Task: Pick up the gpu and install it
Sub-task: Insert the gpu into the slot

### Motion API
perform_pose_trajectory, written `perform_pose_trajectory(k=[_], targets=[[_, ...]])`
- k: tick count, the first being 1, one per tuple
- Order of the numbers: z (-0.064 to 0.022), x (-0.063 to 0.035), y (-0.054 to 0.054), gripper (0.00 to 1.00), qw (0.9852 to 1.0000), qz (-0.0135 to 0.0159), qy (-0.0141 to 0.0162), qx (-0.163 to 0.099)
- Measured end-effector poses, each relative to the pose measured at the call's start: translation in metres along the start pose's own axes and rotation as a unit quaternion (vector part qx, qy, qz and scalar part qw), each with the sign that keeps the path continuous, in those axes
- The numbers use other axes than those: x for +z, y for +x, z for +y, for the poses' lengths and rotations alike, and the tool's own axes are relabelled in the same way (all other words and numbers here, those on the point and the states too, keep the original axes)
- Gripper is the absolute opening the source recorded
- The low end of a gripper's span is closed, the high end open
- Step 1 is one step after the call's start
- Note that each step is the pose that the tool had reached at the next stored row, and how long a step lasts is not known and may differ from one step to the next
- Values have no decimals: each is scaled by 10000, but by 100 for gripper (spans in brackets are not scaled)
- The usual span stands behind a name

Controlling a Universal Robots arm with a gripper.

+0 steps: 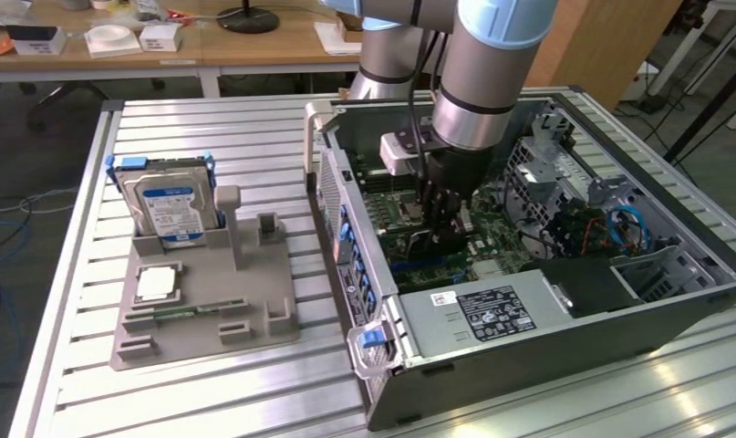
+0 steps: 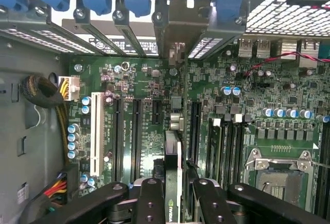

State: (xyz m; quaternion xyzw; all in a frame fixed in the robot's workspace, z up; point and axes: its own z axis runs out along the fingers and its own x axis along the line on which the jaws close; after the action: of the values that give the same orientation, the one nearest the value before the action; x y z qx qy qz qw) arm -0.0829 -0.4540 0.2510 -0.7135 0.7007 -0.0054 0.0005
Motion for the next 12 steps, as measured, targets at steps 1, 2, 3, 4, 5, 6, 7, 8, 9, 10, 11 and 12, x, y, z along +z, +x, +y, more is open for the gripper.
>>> perform_pose_trajectory(k=[1,2,3,4,5,6,7,8,9,10,11,12], targets=[[0,0,0,26,10000,0,0,0],[1,-1,1,26,10000,2,-1,15],[1,-2,2,26,10000,4,-2,59],[1,-3,3,26,9999,4,-2,104],[2,-2,4,26,9999,4,-3,145],[1,-2,4,26,9999,5,-3,170],[1,-2,5,26,9999,4,-3,171],[1,-2,5,26,9999,4,-3,171],[1,0,5,26,9999,5,-3,171],[1,7,5,26,9999,8,-3,171],[1,15,5,26,9999,14,-2,171],[1,25,5,26,9999,24,-2,171]])
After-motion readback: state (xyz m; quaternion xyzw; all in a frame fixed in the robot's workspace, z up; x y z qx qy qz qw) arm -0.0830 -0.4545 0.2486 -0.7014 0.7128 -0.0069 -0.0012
